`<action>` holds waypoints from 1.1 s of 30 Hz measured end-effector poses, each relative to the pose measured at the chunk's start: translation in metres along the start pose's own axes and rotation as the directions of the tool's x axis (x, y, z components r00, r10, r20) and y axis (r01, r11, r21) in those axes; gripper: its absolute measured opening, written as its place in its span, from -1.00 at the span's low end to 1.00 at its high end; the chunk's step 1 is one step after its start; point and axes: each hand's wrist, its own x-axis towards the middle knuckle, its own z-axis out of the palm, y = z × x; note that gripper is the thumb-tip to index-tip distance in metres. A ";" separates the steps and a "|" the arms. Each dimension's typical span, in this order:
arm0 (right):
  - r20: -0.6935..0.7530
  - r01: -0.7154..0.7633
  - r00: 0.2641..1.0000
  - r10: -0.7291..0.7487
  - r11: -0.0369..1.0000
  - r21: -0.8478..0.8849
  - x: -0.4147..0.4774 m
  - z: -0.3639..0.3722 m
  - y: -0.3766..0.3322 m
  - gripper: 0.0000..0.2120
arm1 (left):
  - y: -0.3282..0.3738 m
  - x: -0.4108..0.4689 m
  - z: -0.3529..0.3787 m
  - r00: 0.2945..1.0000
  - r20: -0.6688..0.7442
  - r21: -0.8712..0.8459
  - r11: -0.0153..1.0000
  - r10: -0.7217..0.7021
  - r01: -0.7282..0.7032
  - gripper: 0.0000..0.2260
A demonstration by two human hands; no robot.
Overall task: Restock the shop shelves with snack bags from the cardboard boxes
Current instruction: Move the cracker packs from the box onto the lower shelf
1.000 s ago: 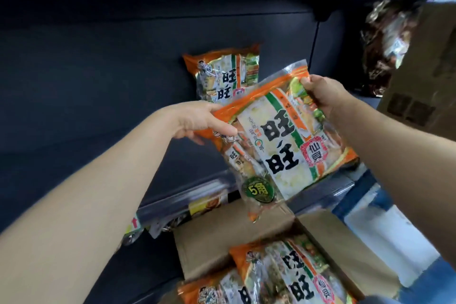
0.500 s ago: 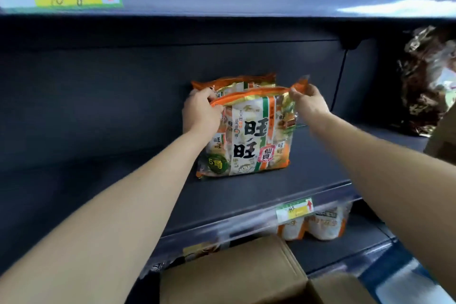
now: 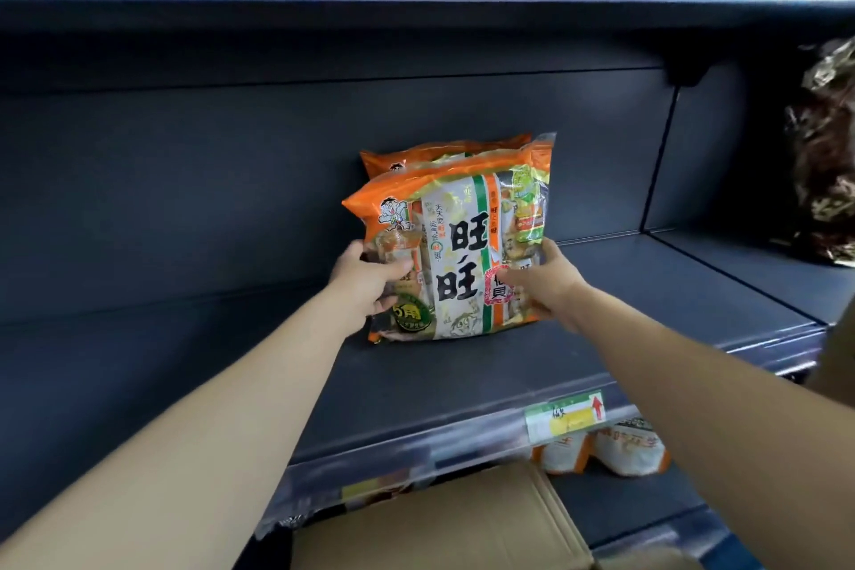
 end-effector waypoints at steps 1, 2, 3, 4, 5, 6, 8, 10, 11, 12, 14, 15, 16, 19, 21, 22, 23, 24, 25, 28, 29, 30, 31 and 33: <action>0.016 -0.010 1.000 0.010 0.999 0.047 0.002 0.000 -0.002 -0.37 | 0.001 0.005 0.003 1.000 -0.009 -0.028 0.999 0.020 -0.020 -0.73; 0.031 -0.022 0.999 0.020 0.995 0.095 0.006 0.000 -0.004 -0.37 | 0.003 0.009 0.007 0.999 -0.018 -0.034 0.998 0.047 -0.047 -0.74; 0.038 -0.028 0.999 0.023 0.991 0.131 0.009 -0.001 -0.006 -0.36 | 0.004 0.013 0.011 0.998 -0.025 -0.042 0.997 0.063 -0.064 -0.74; 0.031 -0.015 0.999 0.011 0.989 0.147 0.012 -0.002 -0.008 -0.37 | 0.005 0.016 0.015 0.997 -0.022 -0.048 0.996 0.068 -0.069 -0.73; 0.018 0.005 1.000 -0.008 0.991 0.136 0.015 -0.003 -0.009 -0.39 | 0.004 0.019 0.019 0.998 -0.015 -0.049 0.996 0.068 -0.068 -0.68; 0.017 0.027 0.999 -0.029 0.993 0.112 0.017 -0.003 -0.009 -0.39 | 0.003 0.022 0.021 0.998 -0.005 -0.043 0.997 0.060 -0.060 -0.61; 0.043 0.052 0.998 -0.054 0.998 0.038 0.016 -0.005 -0.009 -0.38 | -0.002 0.027 0.024 0.998 -0.003 -0.024 0.998 0.057 -0.058 -0.46; 0.075 0.044 0.996 -0.043 0.999 -0.008 0.012 -0.004 -0.009 -0.37 | -0.005 0.034 0.024 0.998 -0.032 -0.008 0.998 0.057 -0.057 -0.40; 0.084 0.046 0.995 -0.045 0.999 -0.015 0.011 -0.003 -0.008 -0.38 | -0.005 0.035 0.024 0.997 -0.052 -0.002 0.998 0.061 -0.061 -0.43; 0.090 0.059 0.994 -0.058 0.998 -0.016 0.009 -0.001 -0.008 -0.40 | -0.005 0.036 0.024 0.995 -0.070 0.018 0.998 0.066 -0.064 -0.49; 0.074 0.080 0.994 -0.076 0.996 -0.048 0.003 0.000 -0.009 -0.41 | -0.003 0.032 0.023 0.992 -0.087 0.102 0.992 0.088 -0.079 -0.58; 0.058 0.095 0.994 -0.091 0.993 -0.065 -0.002 0.000 -0.008 -0.43 | -0.004 0.028 0.023 0.989 -0.095 0.162 0.982 0.115 -0.099 -0.61; 0.037 0.116 0.993 -0.113 0.990 -0.080 -0.006 0.000 -0.007 -0.45 | -0.004 0.023 0.022 0.982 -0.108 0.227 0.966 0.154 -0.127 -0.65; -0.053 0.173 0.982 -0.180 0.977 -0.121 -0.027 -0.001 -0.004 -0.61 | -0.002 0.002 0.019 0.959 -0.131 0.333 0.922 0.250 -0.195 -0.75; -0.074 0.179 0.979 -0.190 0.975 -0.133 -0.046 -0.004 0.000 -0.74 | -0.003 -0.018 0.018 0.962 -0.069 0.341 0.912 0.266 -0.228 -0.82; -0.061 0.173 0.981 -0.181 0.978 -0.119 -0.057 -0.006 0.004 -0.80 | -0.005 -0.031 0.019 0.966 -0.015 0.339 0.910 0.259 -0.239 -0.82; -0.033 0.165 0.985 -0.169 0.982 -0.097 -0.069 -0.008 0.009 -0.86 | -0.009 -0.042 0.021 0.969 0.050 0.349 0.905 0.240 -0.242 -0.80; 0.010 0.146 0.989 -0.146 0.986 -0.074 -0.082 -0.011 0.014 -0.91 | -0.014 -0.054 0.024 0.968 0.127 0.360 0.899 0.215 -0.247 -0.78; 0.061 0.117 0.992 -0.114 0.991 -0.060 -0.095 -0.015 0.021 -0.93 | -0.018 -0.068 0.027 0.959 0.219 0.370 0.894 0.180 -0.253 -0.78; 0.187 0.014 0.982 0.013 0.990 -0.140 -0.131 -0.022 0.045 -0.89 | -0.034 -0.112 0.036 0.866 0.500 0.447 0.849 0.025 -0.282 -0.90; 0.206 -0.020 0.977 0.058 0.983 -0.180 -0.141 -0.023 0.054 -0.89 | -0.041 -0.124 0.039 0.817 0.575 0.493 0.817 -0.048 -0.300 -0.93; 0.210 -0.052 0.972 0.101 0.972 -0.230 -0.151 -0.023 0.062 -0.88 | -0.051 -0.135 0.041 0.766 0.631 0.539 0.778 -0.120 -0.322 -0.93; 0.205 -0.082 0.968 0.143 0.956 -0.281 -0.159 -0.023 0.072 -0.86 | -0.061 -0.143 0.042 0.721 0.668 0.578 0.740 -0.186 -0.344 -0.93; 0.191 -0.146 0.954 0.232 0.914 -0.379 -0.172 -0.019 0.094 -0.83 | -0.086 -0.154 0.043 0.678 0.670 0.650 0.681 -0.303 -0.338 -0.96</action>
